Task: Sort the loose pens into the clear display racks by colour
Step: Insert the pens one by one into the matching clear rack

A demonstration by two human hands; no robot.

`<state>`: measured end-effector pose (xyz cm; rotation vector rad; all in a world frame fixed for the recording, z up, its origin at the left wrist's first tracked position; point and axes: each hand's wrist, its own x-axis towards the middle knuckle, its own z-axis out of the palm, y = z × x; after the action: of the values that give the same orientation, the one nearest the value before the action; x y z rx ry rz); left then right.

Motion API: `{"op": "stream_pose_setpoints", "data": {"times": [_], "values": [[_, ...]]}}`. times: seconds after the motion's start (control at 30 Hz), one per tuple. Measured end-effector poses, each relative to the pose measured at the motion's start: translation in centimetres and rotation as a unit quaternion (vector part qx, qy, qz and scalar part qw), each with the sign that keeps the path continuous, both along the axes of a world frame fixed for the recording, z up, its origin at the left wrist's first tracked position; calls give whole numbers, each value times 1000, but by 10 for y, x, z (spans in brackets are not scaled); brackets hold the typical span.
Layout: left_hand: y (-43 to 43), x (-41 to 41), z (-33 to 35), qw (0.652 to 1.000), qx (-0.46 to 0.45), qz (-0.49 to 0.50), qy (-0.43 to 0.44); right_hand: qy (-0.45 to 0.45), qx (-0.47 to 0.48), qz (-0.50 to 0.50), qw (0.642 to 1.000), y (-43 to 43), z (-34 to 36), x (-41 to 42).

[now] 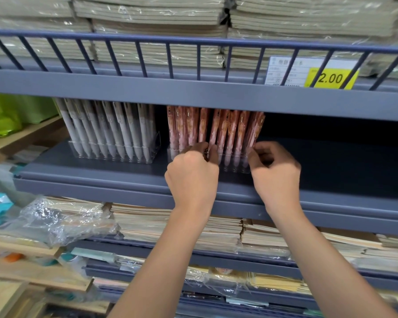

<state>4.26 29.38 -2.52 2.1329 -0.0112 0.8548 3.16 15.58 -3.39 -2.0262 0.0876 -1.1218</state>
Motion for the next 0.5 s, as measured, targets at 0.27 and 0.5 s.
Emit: {"op": "stream_pose_setpoints", "data": {"times": [0.27, 0.5], "values": [[-3, 2, 0, 999, -15, 0, -28, -10, -6, 2, 1000, 0, 0, 0], [-1, 0, -3, 999, -33, -2, -26, -1, 0, 5, 1000, 0, 1, -1]]}}
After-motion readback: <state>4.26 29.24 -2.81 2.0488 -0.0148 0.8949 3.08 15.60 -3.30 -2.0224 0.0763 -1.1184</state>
